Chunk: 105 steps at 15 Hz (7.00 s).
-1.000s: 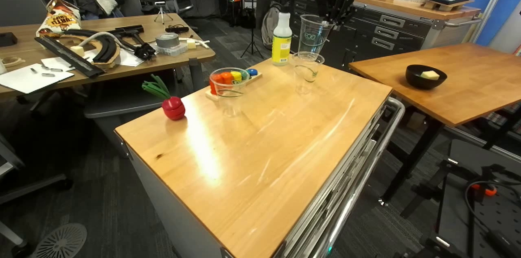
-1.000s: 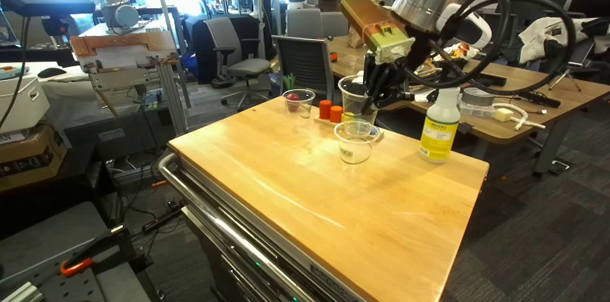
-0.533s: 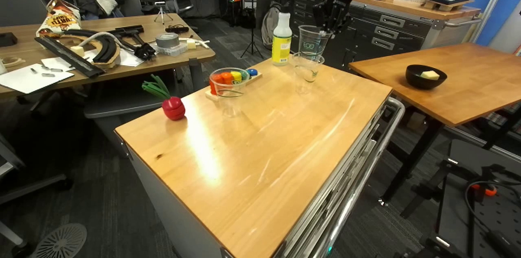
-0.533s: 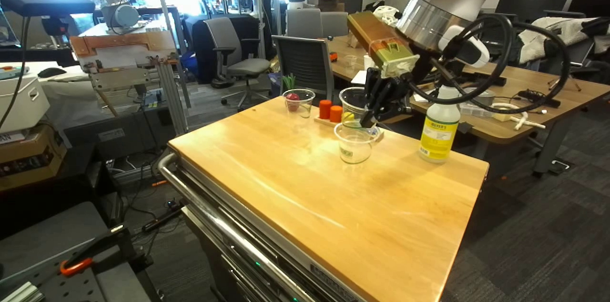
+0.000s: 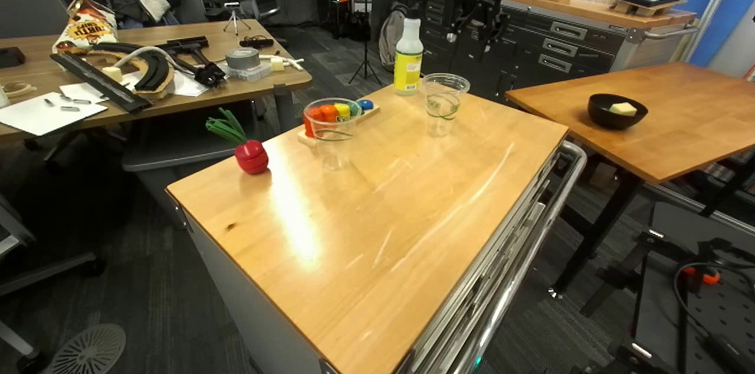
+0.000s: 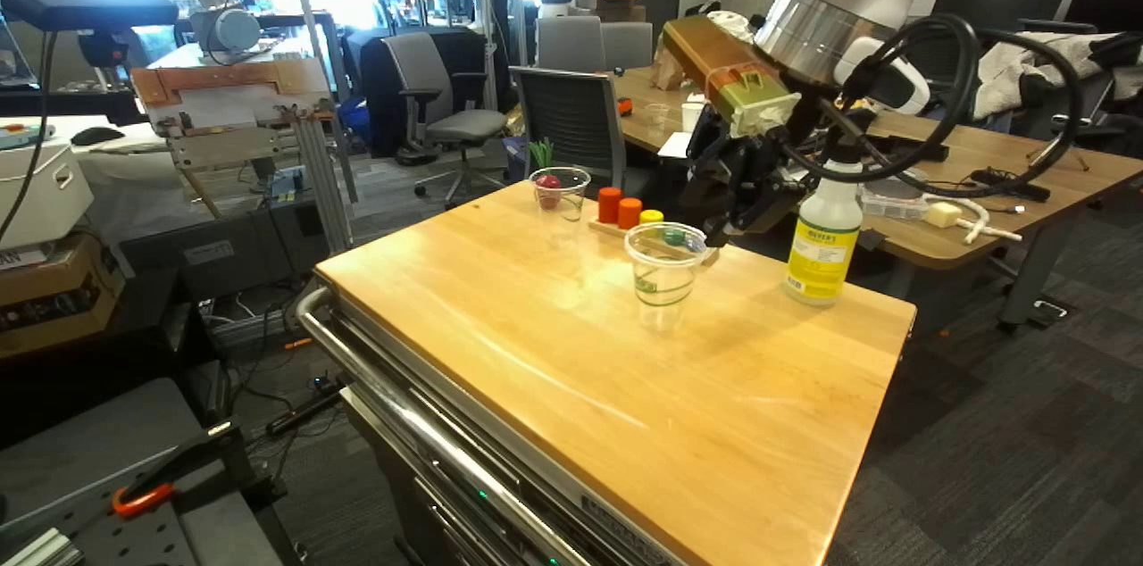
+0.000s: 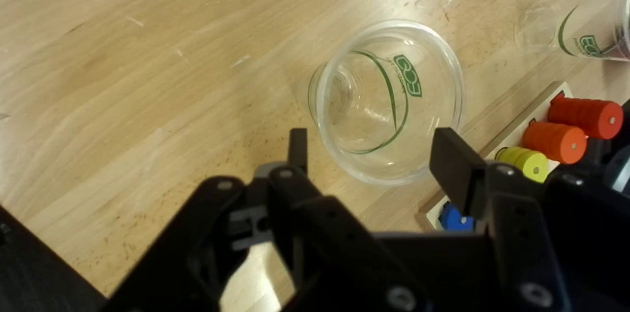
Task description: Stack up the three plastic cups on the table.
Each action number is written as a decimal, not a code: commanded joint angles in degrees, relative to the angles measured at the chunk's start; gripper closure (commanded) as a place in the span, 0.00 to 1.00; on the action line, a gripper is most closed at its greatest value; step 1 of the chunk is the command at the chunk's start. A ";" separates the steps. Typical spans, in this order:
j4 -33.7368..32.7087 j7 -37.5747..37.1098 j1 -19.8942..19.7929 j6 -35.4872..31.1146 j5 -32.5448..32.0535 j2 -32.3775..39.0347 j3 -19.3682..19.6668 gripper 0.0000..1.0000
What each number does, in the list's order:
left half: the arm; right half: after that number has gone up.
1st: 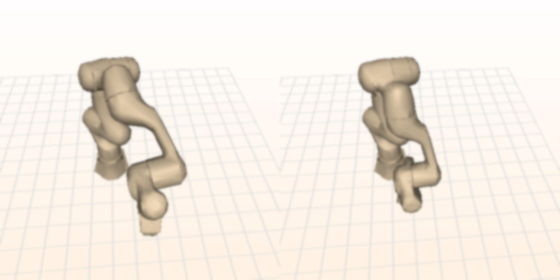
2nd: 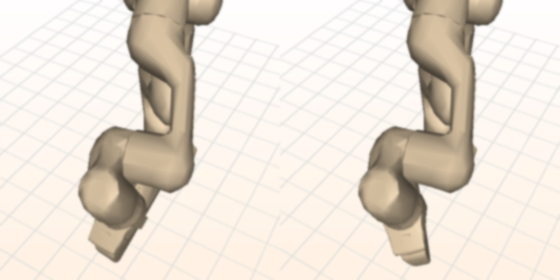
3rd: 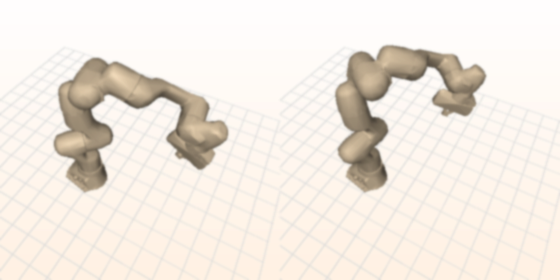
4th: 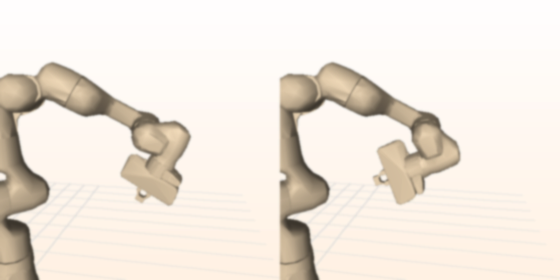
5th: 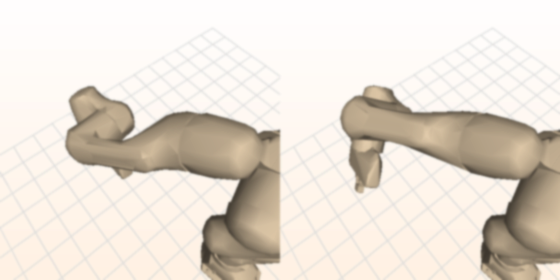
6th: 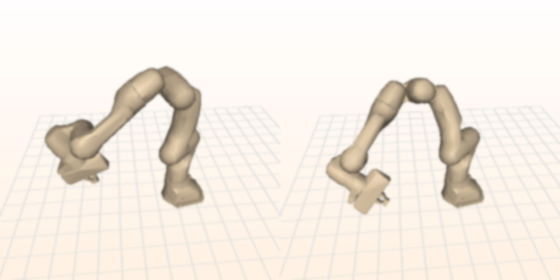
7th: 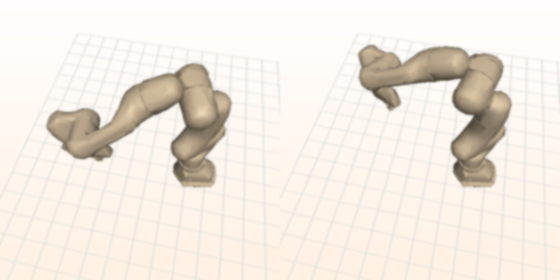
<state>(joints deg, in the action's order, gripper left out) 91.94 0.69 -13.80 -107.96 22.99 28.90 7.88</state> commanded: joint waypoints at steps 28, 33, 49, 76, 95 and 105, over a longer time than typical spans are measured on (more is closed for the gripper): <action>-2.15 -9.52 2.29 -8.09 -6.97 7.67 -0.64 0.78; -1.85 -9.05 2.44 -9.04 -6.77 6.56 -1.17 1.00; -3.64 -15.56 15.14 -10.54 -20.28 -5.33 -3.80 0.99; -0.96 -13.23 18.92 -19.48 -17.94 -2.97 -8.93 0.99; 2.37 -10.76 17.96 -15.34 -18.51 -5.06 -9.63 0.99; 1.88 -9.46 17.45 -18.09 -16.78 -3.32 -10.14 0.99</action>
<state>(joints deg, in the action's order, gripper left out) 93.99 -10.40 4.44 -124.50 4.39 25.17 -1.43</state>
